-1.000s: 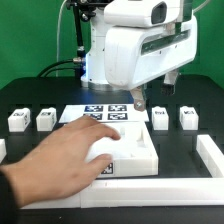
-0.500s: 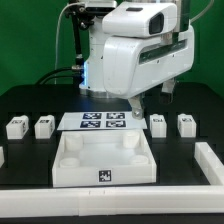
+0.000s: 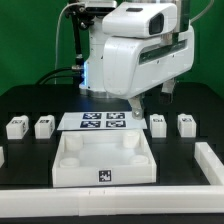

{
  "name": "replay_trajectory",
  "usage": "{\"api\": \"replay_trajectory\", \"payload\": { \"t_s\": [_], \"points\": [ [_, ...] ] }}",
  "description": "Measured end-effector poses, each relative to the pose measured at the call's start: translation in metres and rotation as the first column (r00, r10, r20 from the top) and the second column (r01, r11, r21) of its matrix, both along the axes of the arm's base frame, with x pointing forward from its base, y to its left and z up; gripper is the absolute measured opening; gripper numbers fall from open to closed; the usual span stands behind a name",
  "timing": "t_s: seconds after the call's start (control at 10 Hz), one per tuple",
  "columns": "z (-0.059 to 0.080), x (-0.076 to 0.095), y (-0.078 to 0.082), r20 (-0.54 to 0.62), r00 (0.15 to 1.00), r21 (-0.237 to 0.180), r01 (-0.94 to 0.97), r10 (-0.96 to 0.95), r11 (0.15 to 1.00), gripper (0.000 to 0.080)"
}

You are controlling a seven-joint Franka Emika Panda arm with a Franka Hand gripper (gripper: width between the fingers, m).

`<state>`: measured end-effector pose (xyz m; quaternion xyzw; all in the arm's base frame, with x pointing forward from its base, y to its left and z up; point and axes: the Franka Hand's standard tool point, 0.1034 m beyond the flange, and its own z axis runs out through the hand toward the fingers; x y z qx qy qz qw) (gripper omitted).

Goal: Assemble one leg

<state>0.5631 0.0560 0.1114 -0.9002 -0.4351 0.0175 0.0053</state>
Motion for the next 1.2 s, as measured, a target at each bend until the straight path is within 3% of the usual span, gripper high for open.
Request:
{"api": "replay_trajectory", "payload": {
  "t_s": [0.3, 0.4, 0.6, 0.8, 1.0, 1.2],
  "points": [
    [0.0, 0.0, 0.0, -0.001, 0.999, 0.001, -0.041, 0.041, 0.999, 0.065],
    [-0.002, -0.008, -0.003, 0.003, 0.989, 0.004, -0.149, 0.149, 0.989, 0.065],
    [-0.011, -0.046, -0.02, -0.007, 0.924, 0.014, -0.381, 0.381, 0.924, 0.065],
    [-0.034, -0.085, -0.048, -0.016, 0.826, 0.038, -0.563, 0.564, 0.825, 0.065],
    [-0.057, -0.103, -0.068, -0.021, 0.726, 0.072, -0.684, 0.687, 0.726, 0.065],
    [-0.078, -0.113, -0.073, -0.022, 0.738, 0.085, -0.671, 0.675, 0.736, 0.065]
  ]
}}
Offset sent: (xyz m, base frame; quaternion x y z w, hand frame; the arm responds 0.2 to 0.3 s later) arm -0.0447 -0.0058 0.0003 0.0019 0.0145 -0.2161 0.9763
